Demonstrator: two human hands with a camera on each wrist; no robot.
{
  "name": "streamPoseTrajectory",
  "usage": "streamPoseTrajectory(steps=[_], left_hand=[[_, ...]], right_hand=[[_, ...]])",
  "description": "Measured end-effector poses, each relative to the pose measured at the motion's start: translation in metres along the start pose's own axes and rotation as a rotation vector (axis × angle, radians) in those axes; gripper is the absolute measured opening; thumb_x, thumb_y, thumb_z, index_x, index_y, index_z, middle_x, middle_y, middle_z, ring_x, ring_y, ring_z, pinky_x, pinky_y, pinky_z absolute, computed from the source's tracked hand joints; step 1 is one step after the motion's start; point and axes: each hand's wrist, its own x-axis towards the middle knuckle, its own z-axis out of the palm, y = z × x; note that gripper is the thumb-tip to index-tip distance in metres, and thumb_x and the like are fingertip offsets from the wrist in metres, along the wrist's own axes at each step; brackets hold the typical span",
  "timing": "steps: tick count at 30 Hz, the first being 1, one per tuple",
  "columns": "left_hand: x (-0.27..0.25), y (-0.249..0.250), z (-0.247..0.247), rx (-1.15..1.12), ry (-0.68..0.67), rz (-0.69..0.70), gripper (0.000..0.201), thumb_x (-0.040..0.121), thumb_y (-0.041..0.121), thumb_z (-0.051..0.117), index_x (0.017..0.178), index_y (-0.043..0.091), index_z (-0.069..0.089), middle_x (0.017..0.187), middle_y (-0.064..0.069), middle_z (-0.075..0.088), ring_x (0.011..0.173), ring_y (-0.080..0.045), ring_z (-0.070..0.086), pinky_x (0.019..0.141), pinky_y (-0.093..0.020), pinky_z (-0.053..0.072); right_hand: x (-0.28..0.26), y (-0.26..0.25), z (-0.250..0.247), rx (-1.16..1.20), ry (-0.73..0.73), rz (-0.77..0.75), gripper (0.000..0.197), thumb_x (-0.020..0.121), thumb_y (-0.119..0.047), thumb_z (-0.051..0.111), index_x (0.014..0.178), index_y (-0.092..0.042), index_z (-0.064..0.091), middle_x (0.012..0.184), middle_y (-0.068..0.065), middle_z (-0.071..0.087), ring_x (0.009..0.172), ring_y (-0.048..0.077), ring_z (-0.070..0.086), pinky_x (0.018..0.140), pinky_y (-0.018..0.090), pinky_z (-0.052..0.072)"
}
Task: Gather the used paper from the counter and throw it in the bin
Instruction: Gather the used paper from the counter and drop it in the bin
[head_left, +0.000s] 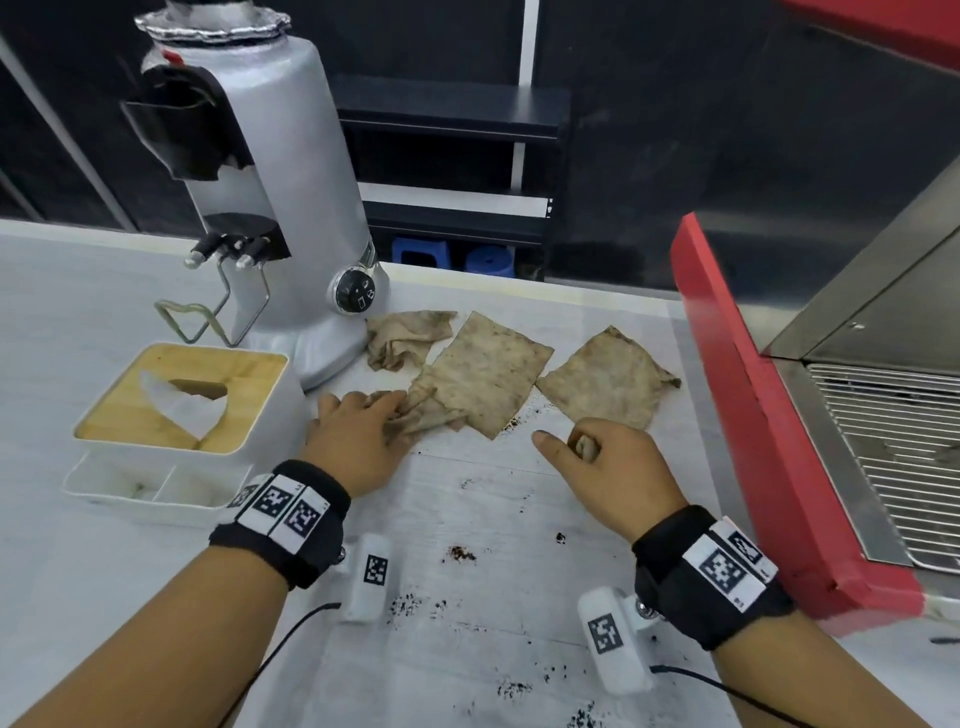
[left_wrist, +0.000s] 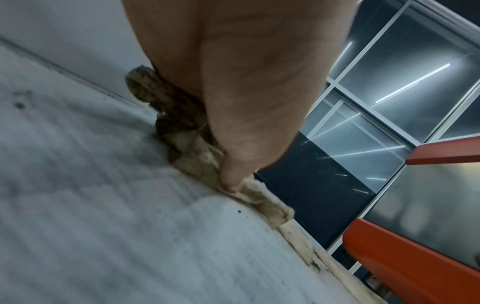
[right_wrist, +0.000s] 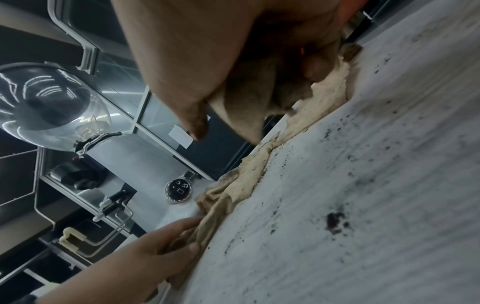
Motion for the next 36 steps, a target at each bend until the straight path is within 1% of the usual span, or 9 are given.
streamPoseTrajectory(steps=[6, 9, 12, 15, 19, 23, 28, 31, 36], left_hand=[[0.0, -0.004, 0.007, -0.147, 0.124, 0.024, 0.028, 0.09, 0.025, 0.052, 0.118, 0.029, 0.055, 0.109, -0.006, 0.056, 0.108, -0.03, 0.041, 0.088, -0.042, 0.045], [-0.004, -0.004, 0.003, -0.222, 0.214, 0.023, 0.021, 0.087, 0.022, 0.053, 0.105, 0.024, 0.062, 0.091, -0.003, 0.059, 0.096, -0.03, 0.05, 0.079, -0.042, 0.049], [-0.009, -0.001, -0.003, -0.282, 0.302, 0.001, 0.013, 0.082, 0.023, 0.054, 0.09, 0.029, 0.062, 0.079, 0.006, 0.053, 0.08, -0.021, 0.055, 0.081, -0.039, 0.047], [-0.011, -0.001, -0.006, -0.44, 0.353, 0.032, 0.018, 0.081, 0.01, 0.058, 0.09, 0.024, 0.066, 0.086, 0.007, 0.054, 0.078, -0.016, 0.057, 0.072, -0.025, 0.046], [-0.008, -0.004, -0.009, -0.639, 0.378, 0.011, 0.025, 0.08, -0.005, 0.052, 0.087, 0.016, 0.064, 0.09, 0.004, 0.064, 0.08, -0.012, 0.06, 0.064, -0.011, 0.04], [-0.005, -0.004, -0.016, -0.681, 0.356, 0.017, 0.038, 0.08, -0.014, 0.04, 0.09, 0.016, 0.061, 0.088, -0.002, 0.064, 0.078, -0.008, 0.058, 0.065, -0.009, 0.037], [0.007, 0.0, -0.03, -0.7, 0.373, 0.018, 0.032, 0.085, 0.0, 0.043, 0.102, 0.021, 0.058, 0.095, -0.007, 0.058, 0.075, -0.004, 0.057, 0.071, -0.024, 0.05], [0.019, 0.011, -0.04, -0.672, 0.363, 0.038, 0.023, 0.087, 0.015, 0.054, 0.108, 0.022, 0.059, 0.104, -0.004, 0.05, 0.07, 0.005, 0.058, 0.066, -0.006, 0.046], [0.06, 0.019, -0.044, -0.455, 0.326, 0.12, 0.049, 0.079, 0.034, 0.061, 0.127, 0.026, 0.053, 0.116, -0.004, 0.054, 0.098, -0.021, 0.059, 0.09, -0.033, 0.051]], right_hand=[[0.013, 0.0, -0.002, 0.016, 0.017, 0.017, 0.016, 0.092, -0.03, 0.068, 0.096, -0.02, 0.055, 0.068, -0.007, 0.055, 0.056, 0.007, 0.053, 0.048, 0.012, 0.037], [0.022, 0.0, -0.003, 0.021, -0.001, 0.009, 0.022, 0.094, -0.016, 0.063, 0.113, -0.017, 0.052, 0.068, -0.006, 0.053, 0.06, 0.006, 0.051, 0.053, 0.008, 0.041], [0.04, 0.002, -0.003, -0.043, -0.008, 0.032, 0.037, 0.094, -0.009, 0.06, 0.128, -0.018, 0.048, 0.096, 0.002, 0.059, 0.072, 0.006, 0.053, 0.066, 0.019, 0.044], [0.062, 0.007, -0.001, -0.129, 0.021, 0.079, 0.051, 0.09, -0.001, 0.056, 0.135, -0.022, 0.044, 0.142, 0.008, 0.04, 0.1, 0.02, 0.058, 0.081, 0.03, 0.047], [0.087, 0.014, 0.008, -0.304, -0.012, 0.187, 0.068, 0.092, -0.009, 0.057, 0.15, -0.028, 0.028, 0.166, 0.007, -0.003, 0.15, 0.037, 0.014, 0.115, 0.055, 0.03], [0.101, 0.025, 0.016, -0.378, -0.098, 0.286, 0.069, 0.096, -0.014, 0.051, 0.155, -0.03, 0.018, 0.165, 0.007, 0.012, 0.15, 0.038, 0.012, 0.118, 0.057, 0.019], [0.103, 0.033, 0.012, -0.534, -0.006, 0.223, 0.045, 0.093, -0.018, 0.054, 0.138, -0.023, 0.05, 0.144, 0.008, 0.046, 0.132, 0.034, 0.04, 0.108, 0.048, 0.036], [0.104, 0.032, 0.003, -0.417, 0.079, 0.167, 0.039, 0.091, -0.015, 0.055, 0.128, -0.024, 0.062, 0.131, 0.006, 0.059, 0.115, 0.032, 0.059, 0.099, 0.043, 0.048], [0.101, 0.02, -0.003, -0.165, 0.197, 0.135, 0.02, 0.093, -0.027, 0.044, 0.095, -0.013, 0.058, 0.094, 0.011, 0.064, 0.081, 0.031, 0.061, 0.073, 0.04, 0.054]])
